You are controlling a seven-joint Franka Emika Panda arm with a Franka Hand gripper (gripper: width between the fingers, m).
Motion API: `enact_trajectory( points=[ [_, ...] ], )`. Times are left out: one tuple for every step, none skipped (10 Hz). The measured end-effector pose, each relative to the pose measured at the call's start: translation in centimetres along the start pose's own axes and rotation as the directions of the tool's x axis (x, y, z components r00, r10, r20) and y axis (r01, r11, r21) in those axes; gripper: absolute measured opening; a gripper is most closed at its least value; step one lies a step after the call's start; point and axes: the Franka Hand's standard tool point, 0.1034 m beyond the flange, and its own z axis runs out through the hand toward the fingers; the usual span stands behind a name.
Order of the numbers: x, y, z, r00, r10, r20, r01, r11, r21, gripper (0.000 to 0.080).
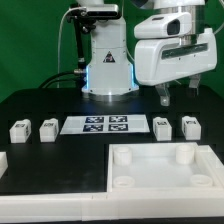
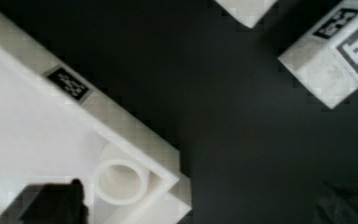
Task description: Assemble one leg
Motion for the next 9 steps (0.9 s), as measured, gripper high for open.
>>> enact_trajectory(
  points=[
    [0.1,-0.2,0.1,0.989,0.151,-0.001,-0.151,0.988,0.007,0.0649],
    [0.2,-1.3,0.6,0.956,0.293,0.008,-0.293,0.956,0.015,0.0649],
    [0.2,-2.2,1.4,0.916,0.401,0.021,-0.401,0.916,0.025,0.0649],
    [0.3,-2.4,1.9,0.917,0.399,0.013,-0.399,0.917,0.030,0.0649],
    [0.1,-2.4,1.9,0.920,0.389,0.042,-0.391,0.920,0.028,0.0649],
    [0.0,-2.4,1.9,0.920,0.388,0.052,-0.390,0.921,0.027,0.0649],
    [-0.3,-2.5,1.9,0.917,0.385,0.100,-0.389,0.921,0.023,0.0649],
    [-0.9,-2.9,2.1,0.886,0.415,0.206,-0.425,0.905,0.008,0.0649],
    [-1.1,-3.6,2.4,0.830,0.446,0.335,-0.468,0.884,-0.017,0.0649]
  ],
)
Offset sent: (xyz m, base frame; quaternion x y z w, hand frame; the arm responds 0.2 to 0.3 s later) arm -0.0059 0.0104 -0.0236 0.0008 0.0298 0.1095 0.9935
